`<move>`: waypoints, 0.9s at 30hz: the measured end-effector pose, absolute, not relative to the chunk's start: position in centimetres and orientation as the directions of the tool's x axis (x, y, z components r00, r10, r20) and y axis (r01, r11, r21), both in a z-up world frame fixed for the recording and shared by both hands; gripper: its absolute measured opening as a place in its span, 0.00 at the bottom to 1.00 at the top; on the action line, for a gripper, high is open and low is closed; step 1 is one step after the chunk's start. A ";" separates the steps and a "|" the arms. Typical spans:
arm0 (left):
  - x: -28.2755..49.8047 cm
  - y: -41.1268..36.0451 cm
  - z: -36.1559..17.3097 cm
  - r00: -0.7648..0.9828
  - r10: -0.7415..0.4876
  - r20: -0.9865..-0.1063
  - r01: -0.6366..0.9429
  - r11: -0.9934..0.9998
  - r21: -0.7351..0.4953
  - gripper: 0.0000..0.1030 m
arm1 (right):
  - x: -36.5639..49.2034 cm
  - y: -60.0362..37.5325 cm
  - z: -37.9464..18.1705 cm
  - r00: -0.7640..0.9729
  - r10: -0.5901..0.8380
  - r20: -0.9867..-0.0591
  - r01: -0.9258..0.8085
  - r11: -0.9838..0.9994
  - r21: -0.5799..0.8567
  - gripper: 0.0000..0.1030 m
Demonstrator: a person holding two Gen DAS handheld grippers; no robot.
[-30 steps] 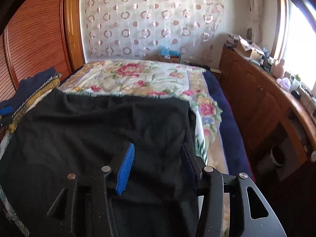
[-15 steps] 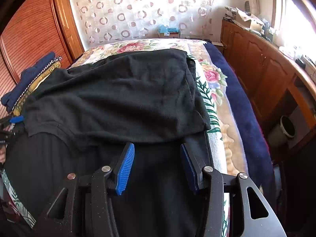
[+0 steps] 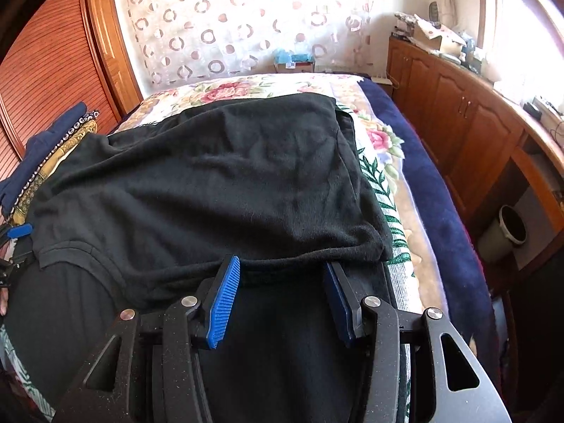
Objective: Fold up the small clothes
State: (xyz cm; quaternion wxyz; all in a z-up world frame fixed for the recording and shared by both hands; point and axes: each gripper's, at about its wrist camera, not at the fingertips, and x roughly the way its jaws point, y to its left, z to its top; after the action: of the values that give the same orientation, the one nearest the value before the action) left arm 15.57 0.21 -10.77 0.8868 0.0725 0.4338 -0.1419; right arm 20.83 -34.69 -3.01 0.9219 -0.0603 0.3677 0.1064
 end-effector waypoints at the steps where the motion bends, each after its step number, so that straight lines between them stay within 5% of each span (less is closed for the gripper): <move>1: 15.6 0.2 -10.8 0.583 -0.189 -0.790 0.314 0.949 0.005 0.85 | 20.7 -34.6 -3.2 0.708 0.148 -0.690 -0.240 0.970 -0.038 0.49; 12: 14.0 2.6 -9.8 0.625 -0.180 -0.760 0.191 0.979 -0.075 0.83 | 20.2 -34.1 -3.3 0.712 0.132 -0.690 -0.239 0.969 -0.061 0.50; 22: 13.7 6.5 -9.4 0.642 -0.175 -0.746 0.044 0.981 -0.191 0.50 | 20.2 -34.1 -3.2 0.713 0.131 -0.689 -0.239 0.969 -0.063 0.50; 27: 14.6 6.7 -10.0 0.626 -0.149 -0.766 0.017 0.984 -0.178 0.49 | 20.2 -34.0 -3.2 0.713 0.129 -0.689 -0.239 0.969 -0.066 0.50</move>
State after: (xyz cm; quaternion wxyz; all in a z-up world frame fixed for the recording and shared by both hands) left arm 14.64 6.68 -9.95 0.8983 -0.0768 0.4302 -0.0462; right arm 20.17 -34.00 -3.25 0.9224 -0.0753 0.3655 0.0997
